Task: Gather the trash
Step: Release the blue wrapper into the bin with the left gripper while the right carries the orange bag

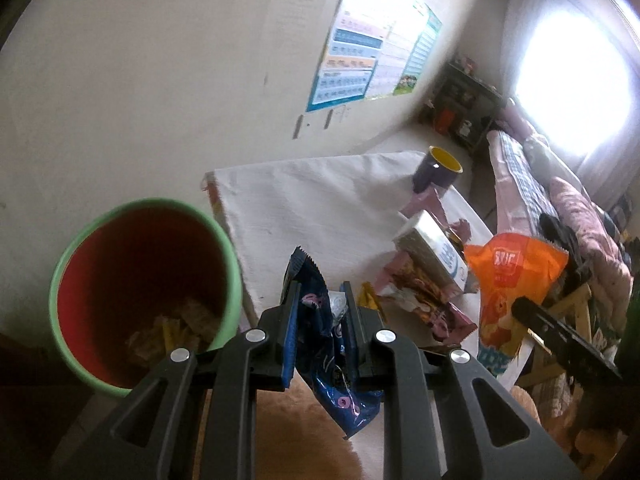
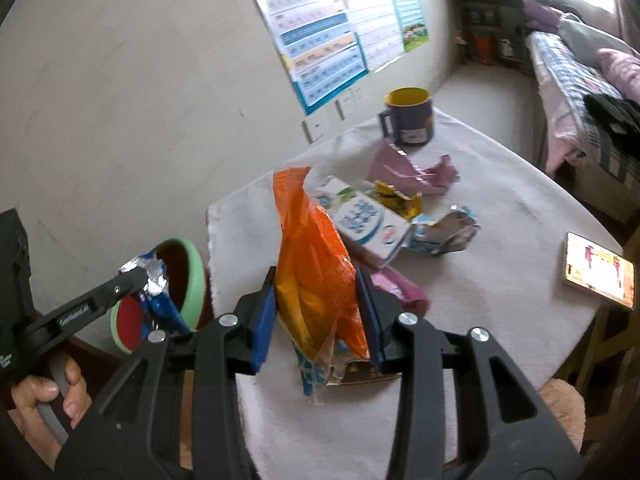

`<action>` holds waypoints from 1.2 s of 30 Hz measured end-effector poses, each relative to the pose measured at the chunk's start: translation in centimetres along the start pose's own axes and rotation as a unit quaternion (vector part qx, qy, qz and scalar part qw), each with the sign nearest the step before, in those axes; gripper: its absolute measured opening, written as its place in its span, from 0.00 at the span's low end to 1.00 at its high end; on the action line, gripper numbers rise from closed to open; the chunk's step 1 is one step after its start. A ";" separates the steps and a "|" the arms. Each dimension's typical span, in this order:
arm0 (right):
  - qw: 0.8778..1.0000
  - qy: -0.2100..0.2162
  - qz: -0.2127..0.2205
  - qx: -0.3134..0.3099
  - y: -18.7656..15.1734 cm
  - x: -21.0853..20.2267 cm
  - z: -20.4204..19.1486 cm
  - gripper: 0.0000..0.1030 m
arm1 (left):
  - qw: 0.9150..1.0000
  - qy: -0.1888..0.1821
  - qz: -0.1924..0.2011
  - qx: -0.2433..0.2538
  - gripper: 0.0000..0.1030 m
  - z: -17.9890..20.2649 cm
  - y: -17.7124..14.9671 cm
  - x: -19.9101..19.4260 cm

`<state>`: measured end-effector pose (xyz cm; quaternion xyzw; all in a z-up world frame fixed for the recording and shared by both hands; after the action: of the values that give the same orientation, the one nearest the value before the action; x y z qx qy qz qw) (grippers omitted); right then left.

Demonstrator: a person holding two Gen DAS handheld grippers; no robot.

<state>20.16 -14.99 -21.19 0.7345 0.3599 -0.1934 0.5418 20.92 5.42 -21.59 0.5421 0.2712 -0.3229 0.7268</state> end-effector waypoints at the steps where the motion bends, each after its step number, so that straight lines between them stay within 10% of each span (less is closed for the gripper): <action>1: 1.000 0.002 -0.002 -0.006 -0.1 0.1 -0.6 0.36 | 1.000 0.001 0.002 -0.006 0.16 -0.5 0.1 -0.1; 36: 0.977 0.147 -0.091 -0.122 -0.1 7.9 -20.9 0.36 | 0.983 0.112 0.064 -0.128 0.16 -16.8 0.6 -3.7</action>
<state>23.17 7.06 -19.51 0.6478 0.5213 -0.0867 0.5487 18.26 22.33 -22.95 0.4936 0.3546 -0.1757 0.7744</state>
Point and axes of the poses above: each gripper's, at about its wrist camera, not at the fingertips, and x roughly the way its jaws point, z to its right, y to its top, the point moved 10 cm from there along x, roughly the way its jaws point
